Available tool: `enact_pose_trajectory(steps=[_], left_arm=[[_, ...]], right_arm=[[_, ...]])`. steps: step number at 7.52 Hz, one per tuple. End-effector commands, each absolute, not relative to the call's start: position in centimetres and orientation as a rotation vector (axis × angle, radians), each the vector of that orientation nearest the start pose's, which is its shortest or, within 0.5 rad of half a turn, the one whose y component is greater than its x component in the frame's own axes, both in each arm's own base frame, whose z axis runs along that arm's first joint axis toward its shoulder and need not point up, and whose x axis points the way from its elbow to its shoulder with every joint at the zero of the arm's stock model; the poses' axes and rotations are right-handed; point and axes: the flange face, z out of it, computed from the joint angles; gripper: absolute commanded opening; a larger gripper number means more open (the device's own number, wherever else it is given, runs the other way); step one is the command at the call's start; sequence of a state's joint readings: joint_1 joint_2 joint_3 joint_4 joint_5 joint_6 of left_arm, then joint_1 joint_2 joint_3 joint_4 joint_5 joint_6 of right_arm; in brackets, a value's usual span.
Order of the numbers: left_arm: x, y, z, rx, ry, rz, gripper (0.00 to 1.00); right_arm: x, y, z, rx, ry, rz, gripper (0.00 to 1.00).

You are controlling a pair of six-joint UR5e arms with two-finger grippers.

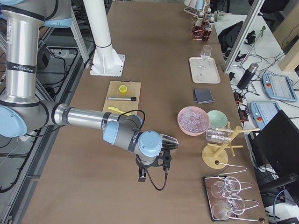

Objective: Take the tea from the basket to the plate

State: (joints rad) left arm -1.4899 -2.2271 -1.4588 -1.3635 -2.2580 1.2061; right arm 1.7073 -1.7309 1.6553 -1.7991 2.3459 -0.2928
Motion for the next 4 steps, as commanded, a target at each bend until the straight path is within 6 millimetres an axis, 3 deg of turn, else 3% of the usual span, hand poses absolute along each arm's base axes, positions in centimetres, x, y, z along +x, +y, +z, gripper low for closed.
enact_pose_trajectory(steps=[1, 2, 4], left_arm=[[0.6, -74.5, 34.4, 0.718, 0.428, 1.375, 0.98], [1.8, -75.9, 34.2, 0.707, 0.44, 1.384, 0.98], [4.2, -77.0, 35.7, 0.704, 0.461, 1.34, 0.98]], right_arm=[[11.8, -38.5, 71.0, -0.098, -0.807, -0.037, 1.0], [11.8, -38.4, 71.2, -0.093, -0.806, -0.039, 1.0], [11.8, -38.4, 71.2, -0.094, -0.805, -0.039, 1.0]])
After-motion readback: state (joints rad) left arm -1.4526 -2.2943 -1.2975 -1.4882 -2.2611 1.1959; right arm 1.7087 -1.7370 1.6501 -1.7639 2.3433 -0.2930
